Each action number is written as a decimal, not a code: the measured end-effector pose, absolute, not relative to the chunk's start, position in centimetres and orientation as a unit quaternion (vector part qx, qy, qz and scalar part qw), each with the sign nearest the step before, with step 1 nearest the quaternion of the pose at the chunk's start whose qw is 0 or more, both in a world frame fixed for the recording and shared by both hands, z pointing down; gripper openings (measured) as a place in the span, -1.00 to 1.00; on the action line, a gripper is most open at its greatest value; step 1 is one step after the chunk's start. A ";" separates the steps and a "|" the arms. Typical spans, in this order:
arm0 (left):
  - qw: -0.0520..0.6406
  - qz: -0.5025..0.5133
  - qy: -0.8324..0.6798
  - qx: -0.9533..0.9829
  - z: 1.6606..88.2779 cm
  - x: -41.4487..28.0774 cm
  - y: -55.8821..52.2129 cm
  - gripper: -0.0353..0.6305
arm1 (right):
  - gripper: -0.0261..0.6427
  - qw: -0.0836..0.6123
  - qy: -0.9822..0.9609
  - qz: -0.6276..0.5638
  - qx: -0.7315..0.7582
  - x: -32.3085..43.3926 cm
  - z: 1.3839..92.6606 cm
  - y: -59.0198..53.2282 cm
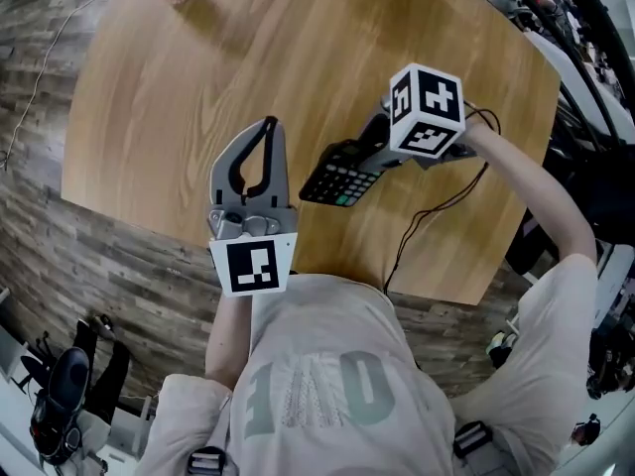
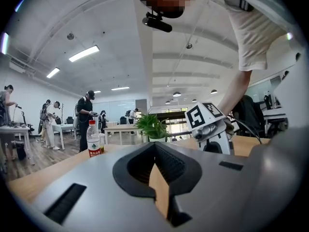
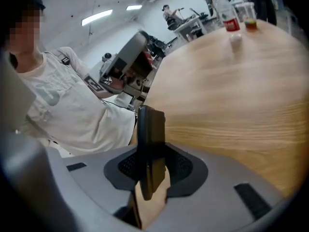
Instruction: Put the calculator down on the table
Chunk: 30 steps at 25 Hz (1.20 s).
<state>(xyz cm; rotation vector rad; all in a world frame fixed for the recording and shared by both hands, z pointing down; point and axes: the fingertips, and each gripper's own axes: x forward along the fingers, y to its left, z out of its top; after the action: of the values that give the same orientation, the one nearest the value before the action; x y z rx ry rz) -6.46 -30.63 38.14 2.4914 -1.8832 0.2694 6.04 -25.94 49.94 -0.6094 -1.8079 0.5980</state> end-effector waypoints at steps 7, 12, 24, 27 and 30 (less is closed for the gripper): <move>0.019 0.097 -0.595 0.797 40.5 -5.7 -30.5 -0.87 | -0.59 0.580 -0.693 0.292 -0.313 6.3 54.6 -24.3; 0.026 0.098 -0.592 0.799 40.8 -6.5 -31.9 -0.87 | -0.58 0.590 -0.687 0.315 -0.284 5.2 56.0 -26.3; 0.022 0.103 -0.593 0.798 40.9 -7.8 -32.6 -0.87 | -0.44 0.612 -0.693 0.301 -0.233 5.0 57.0 -27.5; 0.013 0.104 -0.588 0.802 40.6 -7.2 -32.0 -0.87 | -0.44 0.614 -0.696 0.299 -0.224 5.2 57.2 -27.0; 0.007 0.102 -0.585 0.805 40.1 -6.9 -31.6 -0.87 | -0.41 0.613 -0.702 0.292 -0.215 5.3 57.2 -26.9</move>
<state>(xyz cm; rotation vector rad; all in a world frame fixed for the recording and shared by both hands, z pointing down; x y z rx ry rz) -6.90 -31.57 40.12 2.5171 -1.8299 0.3198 5.31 -26.90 57.20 -0.4956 -1.6183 0.6738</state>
